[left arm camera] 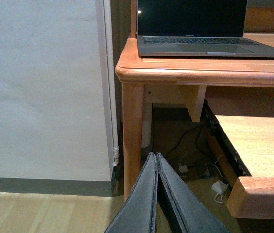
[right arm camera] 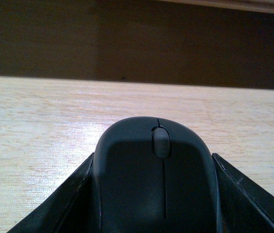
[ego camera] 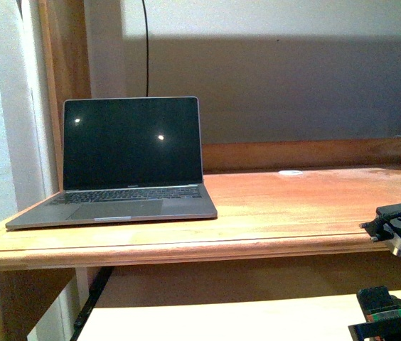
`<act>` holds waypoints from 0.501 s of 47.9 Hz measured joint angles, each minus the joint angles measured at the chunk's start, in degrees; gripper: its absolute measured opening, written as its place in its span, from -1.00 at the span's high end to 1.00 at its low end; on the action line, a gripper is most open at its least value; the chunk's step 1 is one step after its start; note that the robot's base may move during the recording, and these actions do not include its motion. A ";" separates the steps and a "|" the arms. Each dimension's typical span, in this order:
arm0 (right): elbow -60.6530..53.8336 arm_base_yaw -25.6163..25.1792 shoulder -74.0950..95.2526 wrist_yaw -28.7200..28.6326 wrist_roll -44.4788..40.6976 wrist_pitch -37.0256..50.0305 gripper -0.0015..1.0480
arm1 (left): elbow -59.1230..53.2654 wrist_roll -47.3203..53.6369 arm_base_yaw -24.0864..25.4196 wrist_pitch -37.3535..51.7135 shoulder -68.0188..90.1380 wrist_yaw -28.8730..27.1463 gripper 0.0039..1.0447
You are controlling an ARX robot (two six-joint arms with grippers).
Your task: Place mouse
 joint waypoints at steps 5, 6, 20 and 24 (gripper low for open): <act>-0.63 -0.17 -2.12 -0.72 0.81 -1.97 -0.15 | 0.00 0.00 0.00 0.00 0.00 0.00 0.95; -0.79 -0.17 -2.67 -0.94 0.94 -2.47 -0.15 | 0.00 0.00 0.00 0.00 0.00 0.00 0.95; 9.29 7.15 -8.17 1.25 5.42 -12.96 -0.15 | 0.00 -0.07 0.00 0.00 0.00 0.00 0.14; 16.85 9.86 -5.99 3.52 6.10 -15.06 -0.15 | 0.00 -0.07 0.00 0.00 0.00 -0.02 -0.13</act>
